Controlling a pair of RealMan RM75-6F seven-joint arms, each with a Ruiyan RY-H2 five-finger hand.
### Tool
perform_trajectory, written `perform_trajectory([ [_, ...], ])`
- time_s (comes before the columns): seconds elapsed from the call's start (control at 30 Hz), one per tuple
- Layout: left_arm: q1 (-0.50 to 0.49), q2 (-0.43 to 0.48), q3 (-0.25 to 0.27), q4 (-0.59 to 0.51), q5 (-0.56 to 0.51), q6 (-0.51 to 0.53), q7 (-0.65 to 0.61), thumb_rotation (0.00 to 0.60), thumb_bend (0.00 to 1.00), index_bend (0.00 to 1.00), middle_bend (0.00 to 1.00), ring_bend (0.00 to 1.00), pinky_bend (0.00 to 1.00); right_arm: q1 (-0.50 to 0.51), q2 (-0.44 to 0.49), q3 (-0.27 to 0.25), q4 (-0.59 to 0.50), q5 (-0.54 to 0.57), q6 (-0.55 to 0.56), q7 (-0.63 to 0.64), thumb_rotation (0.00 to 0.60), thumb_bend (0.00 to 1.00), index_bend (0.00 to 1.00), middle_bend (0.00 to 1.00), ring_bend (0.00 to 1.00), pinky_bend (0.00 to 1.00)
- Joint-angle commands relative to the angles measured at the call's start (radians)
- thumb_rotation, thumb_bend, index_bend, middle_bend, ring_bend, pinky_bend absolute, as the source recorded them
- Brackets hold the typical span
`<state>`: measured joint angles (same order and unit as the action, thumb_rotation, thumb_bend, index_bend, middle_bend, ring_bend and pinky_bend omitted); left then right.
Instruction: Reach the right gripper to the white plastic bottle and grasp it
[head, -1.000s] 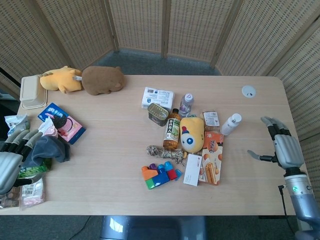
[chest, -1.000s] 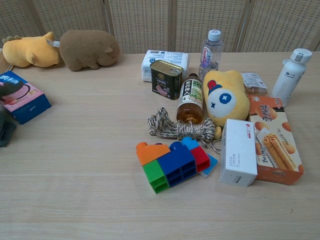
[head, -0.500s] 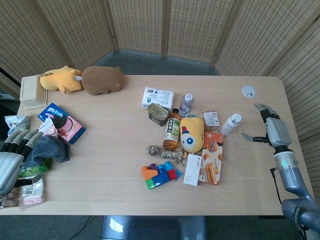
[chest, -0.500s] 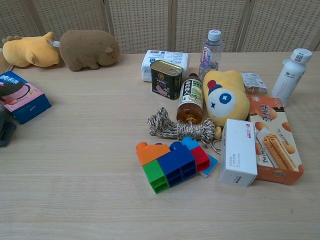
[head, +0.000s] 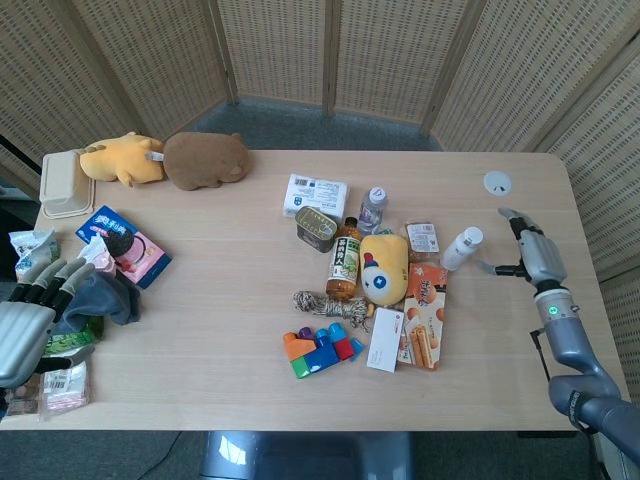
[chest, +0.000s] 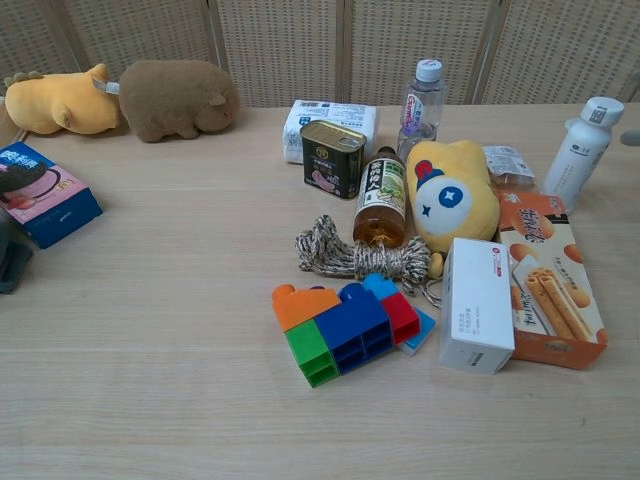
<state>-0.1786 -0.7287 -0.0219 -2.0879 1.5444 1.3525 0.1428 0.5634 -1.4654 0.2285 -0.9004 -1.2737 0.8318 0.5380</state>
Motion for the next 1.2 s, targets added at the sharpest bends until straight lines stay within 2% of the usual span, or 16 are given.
perform_trajectory([
  [0.03, 0.001, 0.003, 0.0, -0.004, -0.001, 0.002, 0.001, 0.6, 0.0, 0.0, 0.0, 0.0, 0.0, 0.016, -0.026, -0.006, 0.033, -0.006, -0.024, 0.021, 0.429, 0.11, 0.0, 0.0, 0.0, 0.0],
  [0.4, 0.011, 0.014, 0.002, -0.005, -0.002, 0.017, 0.008, 0.6, 0.0, 0.0, 0.0, 0.0, 0.0, 0.077, -0.107, -0.014, 0.12, -0.022, -0.099, 0.061, 0.428, 0.12, 0.0, 0.0, 0.0, 0.0],
  [0.67, 0.025, 0.026, 0.007, -0.009, 0.0, 0.034, 0.002, 0.6, 0.0, 0.0, 0.0, 0.0, 0.0, 0.125, -0.152, -0.002, 0.166, -0.031, -0.147, 0.14, 0.426, 0.11, 0.0, 0.0, 0.0, 0.0],
  [0.73, 0.029, 0.027, 0.008, -0.011, 0.001, 0.039, 0.003, 0.6, 0.0, 0.0, 0.0, 0.0, 0.0, 0.135, -0.173, 0.004, 0.188, -0.032, -0.142, 0.154, 0.438, 0.12, 0.0, 0.0, 0.0, 0.0],
  [0.87, 0.038, 0.032, 0.013, -0.014, 0.0, 0.047, 0.006, 0.6, 0.0, 0.0, 0.0, 0.0, 0.0, 0.151, -0.211, 0.011, 0.231, -0.03, -0.15, 0.194, 0.501, 0.12, 0.0, 0.02, 0.0, 0.0],
  [0.93, 0.043, 0.034, 0.015, -0.014, -0.001, 0.051, 0.006, 0.6, 0.0, 0.0, 0.0, 0.0, 0.0, 0.156, -0.229, 0.013, 0.255, -0.03, -0.149, 0.205, 0.557, 0.12, 0.0, 0.11, 0.0, 0.0],
  [1.0, 0.048, 0.037, 0.017, -0.014, -0.002, 0.056, 0.005, 0.6, 0.0, 0.0, 0.0, 0.0, 0.0, 0.159, -0.251, 0.014, 0.283, -0.029, -0.146, 0.215, 0.599, 0.12, 0.07, 0.27, 0.08, 0.0],
  [1.03, 0.05, 0.039, 0.017, -0.014, -0.002, 0.059, 0.005, 0.6, 0.0, 0.0, 0.0, 0.0, 0.0, 0.16, -0.258, 0.015, 0.292, -0.029, -0.147, 0.222, 0.6, 0.12, 0.17, 0.37, 0.17, 0.01],
  [1.07, 0.052, 0.041, 0.017, -0.014, -0.003, 0.062, 0.005, 0.6, 0.0, 0.0, 0.0, 0.0, 0.0, 0.161, -0.267, 0.016, 0.304, -0.029, -0.144, 0.231, 0.6, 0.12, 0.21, 0.41, 0.2, 0.02],
  [1.1, 0.054, 0.042, 0.017, -0.015, -0.002, 0.064, 0.005, 0.6, 0.0, 0.0, 0.0, 0.0, 0.0, 0.161, -0.274, 0.016, 0.315, -0.029, -0.138, 0.235, 0.6, 0.12, 0.3, 0.52, 0.29, 0.07],
  [1.2, 0.056, 0.045, 0.017, -0.017, 0.001, 0.067, 0.006, 0.6, 0.0, 0.0, 0.0, 0.0, 0.0, 0.162, -0.294, 0.019, 0.346, -0.03, -0.123, 0.248, 0.6, 0.12, 0.45, 0.72, 0.49, 0.22],
])
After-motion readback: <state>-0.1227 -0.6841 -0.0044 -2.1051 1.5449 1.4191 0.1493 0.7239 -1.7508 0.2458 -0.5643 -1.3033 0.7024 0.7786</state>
